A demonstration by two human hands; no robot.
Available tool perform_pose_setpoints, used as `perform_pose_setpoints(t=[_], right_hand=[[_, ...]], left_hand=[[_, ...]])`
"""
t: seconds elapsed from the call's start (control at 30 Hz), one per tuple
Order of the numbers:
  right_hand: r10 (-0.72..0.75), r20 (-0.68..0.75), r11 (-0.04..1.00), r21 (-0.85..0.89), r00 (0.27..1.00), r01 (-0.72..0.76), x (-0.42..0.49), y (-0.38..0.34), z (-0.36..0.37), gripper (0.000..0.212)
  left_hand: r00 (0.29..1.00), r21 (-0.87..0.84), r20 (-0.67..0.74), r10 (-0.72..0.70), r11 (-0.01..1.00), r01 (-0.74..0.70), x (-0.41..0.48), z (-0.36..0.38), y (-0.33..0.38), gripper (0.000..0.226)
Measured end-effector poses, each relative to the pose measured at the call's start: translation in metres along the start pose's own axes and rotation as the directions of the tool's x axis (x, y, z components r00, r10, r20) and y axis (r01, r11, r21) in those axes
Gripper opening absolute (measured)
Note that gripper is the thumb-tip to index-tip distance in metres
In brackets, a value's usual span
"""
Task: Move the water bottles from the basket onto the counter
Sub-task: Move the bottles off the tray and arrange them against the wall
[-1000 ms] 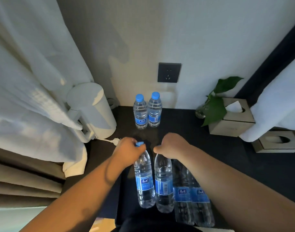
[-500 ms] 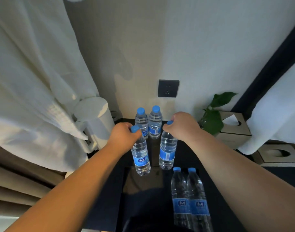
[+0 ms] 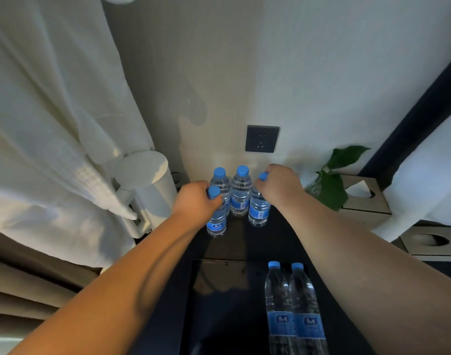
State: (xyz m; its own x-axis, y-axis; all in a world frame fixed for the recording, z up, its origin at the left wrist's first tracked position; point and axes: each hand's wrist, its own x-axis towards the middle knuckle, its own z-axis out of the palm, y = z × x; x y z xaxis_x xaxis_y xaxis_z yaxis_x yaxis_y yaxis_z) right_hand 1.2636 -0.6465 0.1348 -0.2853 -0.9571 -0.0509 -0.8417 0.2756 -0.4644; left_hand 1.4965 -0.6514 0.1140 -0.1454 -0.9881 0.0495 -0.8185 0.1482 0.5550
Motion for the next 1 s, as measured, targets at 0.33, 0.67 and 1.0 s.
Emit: perform_pose_setpoints(t=[0.33, 0.67, 1.0], right_hand=[[-0.022, -0.110, 0.990, 0.133, 0.994, 0.037, 0.007, 0.017, 0.011, 0.020], [0.077, 0.087, 0.995, 0.060, 0.993, -0.082, -0.034, 0.052, 0.037, 0.035], [0.335, 0.390, 0.934, -0.256, 0.858, -0.248, -0.097, 0.118, 0.068, 0.038]], left_hand=[[0.996, 0.033, -0.040, 0.085, 0.996, -0.084, -0.003, 0.005, -0.010, 0.018], [0.978, 0.011, 0.148, -0.144, 0.989, 0.144, -0.031, 0.029, -0.033, 0.046], [0.861, 0.186, 0.495, -0.113, 0.982, 0.022, -0.104, 0.097, -0.037, 0.041]])
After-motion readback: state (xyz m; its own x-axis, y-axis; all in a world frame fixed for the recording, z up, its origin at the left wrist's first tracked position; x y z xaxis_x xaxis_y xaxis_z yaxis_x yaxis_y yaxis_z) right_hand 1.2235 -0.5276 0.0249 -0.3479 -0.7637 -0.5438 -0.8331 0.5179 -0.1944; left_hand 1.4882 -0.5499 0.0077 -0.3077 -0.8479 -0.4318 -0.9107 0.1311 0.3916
